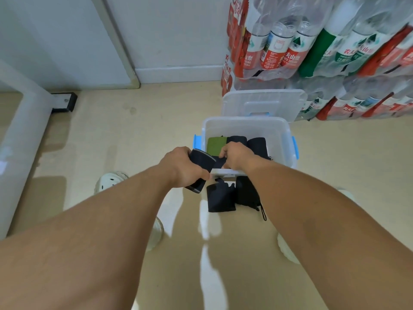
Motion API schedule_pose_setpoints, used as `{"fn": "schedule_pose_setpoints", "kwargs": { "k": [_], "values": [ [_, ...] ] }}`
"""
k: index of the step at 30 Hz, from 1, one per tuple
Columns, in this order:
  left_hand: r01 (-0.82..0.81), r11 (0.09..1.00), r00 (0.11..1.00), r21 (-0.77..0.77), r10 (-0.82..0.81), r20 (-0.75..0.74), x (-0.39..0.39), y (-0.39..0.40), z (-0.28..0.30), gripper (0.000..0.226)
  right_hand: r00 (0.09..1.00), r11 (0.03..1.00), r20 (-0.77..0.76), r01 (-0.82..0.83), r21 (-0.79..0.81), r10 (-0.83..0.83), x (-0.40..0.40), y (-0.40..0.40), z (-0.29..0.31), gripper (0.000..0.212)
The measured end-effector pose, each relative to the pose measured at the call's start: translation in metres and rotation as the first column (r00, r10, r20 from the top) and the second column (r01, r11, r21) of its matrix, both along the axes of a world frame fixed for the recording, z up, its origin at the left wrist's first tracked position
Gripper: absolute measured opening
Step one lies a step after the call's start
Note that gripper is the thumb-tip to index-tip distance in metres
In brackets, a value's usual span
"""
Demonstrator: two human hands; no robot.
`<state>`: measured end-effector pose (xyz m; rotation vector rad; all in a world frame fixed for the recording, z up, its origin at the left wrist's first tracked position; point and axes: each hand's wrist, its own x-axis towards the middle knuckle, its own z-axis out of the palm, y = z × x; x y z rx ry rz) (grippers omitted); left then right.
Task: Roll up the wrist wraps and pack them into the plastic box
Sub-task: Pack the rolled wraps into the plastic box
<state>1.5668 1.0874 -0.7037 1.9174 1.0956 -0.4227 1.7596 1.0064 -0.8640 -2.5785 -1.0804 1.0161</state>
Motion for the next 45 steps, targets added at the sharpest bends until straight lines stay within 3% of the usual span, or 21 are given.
{"fn": "schedule_pose_setpoints", "kwargs": {
  "k": [2,4,7,10,14,18,23,30,32,34,36,37,38,39,41,43,45],
  "values": [
    [0.037,0.999,0.999,0.02,-0.037,-0.004,0.002,-0.002,0.006,0.052,1.0,0.998,-0.004,0.022,0.057,-0.022,0.004,-0.009,0.006,0.028],
    [0.077,0.997,0.997,0.029,-0.077,-0.004,0.005,-0.005,0.015,0.051,0.983,0.965,0.077,0.145,0.219,-0.165,0.005,-0.026,0.016,0.02],
    [0.137,0.99,0.991,0.033,-0.137,-0.002,0.009,-0.012,0.028,0.05,0.848,0.785,0.143,0.393,0.479,-0.511,-0.003,-0.059,0.032,0.011],
    [0.176,0.984,0.984,0.024,-0.176,0.028,0.014,-0.021,0.039,0.049,0.754,0.654,0.088,0.497,0.571,-0.651,-0.028,-0.095,0.039,0.012],
    [0.209,0.977,0.977,0.043,-0.211,0.043,0.02,-0.032,0.042,0.049,0.711,0.639,0.027,0.615,0.462,-0.703,-0.07,-0.134,0.014,0.014],
    [0.226,0.972,0.974,0.058,-0.226,-0.002,0.019,-0.035,0.032,0.054,0.495,0.468,-0.177,0.867,0.175,-0.851,-0.077,-0.147,-0.016,0.022],
    [0.206,0.977,0.978,0.064,-0.204,-0.038,0.017,-0.027,0.02,0.054,0.438,0.494,-0.351,0.865,-0.084,-0.827,-0.07,-0.135,-0.039,0.047],
    [0.057,0.998,0.998,0.027,-0.057,0.014,0.021,-0.019,0.005,0.048,0.49,0.564,-0.346,0.811,-0.155,-0.8,-0.059,-0.123,-0.049,0.073],
    [0.019,1.0,0.999,0.023,-0.019,0.036,0.024,-0.019,0.005,0.05,0.526,0.569,-0.26,0.812,-0.129,-0.81,-0.061,-0.124,-0.044,0.076],
    [-0.004,1.0,0.998,-0.003,0.004,0.063,0.025,-0.019,0.006,0.054,0.679,0.678,-0.007,0.733,-0.054,-0.734,-0.07,-0.127,-0.032,0.063],
    [-0.031,0.999,0.994,-0.024,0.033,0.101,0.027,-0.022,0.009,0.057,0.72,0.735,0.167,0.63,0.251,-0.674,-0.083,-0.127,-0.022,0.032],
    [-0.056,0.998,0.991,-0.038,0.061,0.122,0.028,-0.023,0.011,0.056,0.725,0.686,0.104,0.581,0.438,-0.68,-0.091,-0.125,-0.014,0.02],
    [-0.086,0.995,0.986,-0.054,0.093,0.142,0.029,-0.025,0.014,0.054,0.748,0.6,-0.044,0.565,0.566,-0.663,-0.098,-0.12,-0.005,0.025],
    [-0.11,0.992,0.98,-0.069,0.12,0.161,0.03,-0.026,0.017,0.053,0.761,0.524,-0.209,0.591,0.614,-0.614,-0.106,-0.111,0.009,0.036],
    [-0.119,0.991,0.973,-0.062,0.129,0.194,0.03,-0.026,0.023,0.055,0.703,0.448,-0.503,0.71,0.544,-0.504,-0.115,-0.083,0.05,0.047],
    [-0.099,0.995,0.973,-0.023,0.101,0.209,0.027,-0.024,0.028,0.058,0.494,0.397,-0.798,0.847,0.353,-0.344,-0.114,-0.059,0.085,0.047],
    [-0.095,0.995,0.973,0.014,0.089,0.212,0.022,-0.019,0.032,0.06,0.267,0.407,-0.951,0.895,0.184,-0.156,-0.109,-0.047,0.104,0.047]
  ]
}}
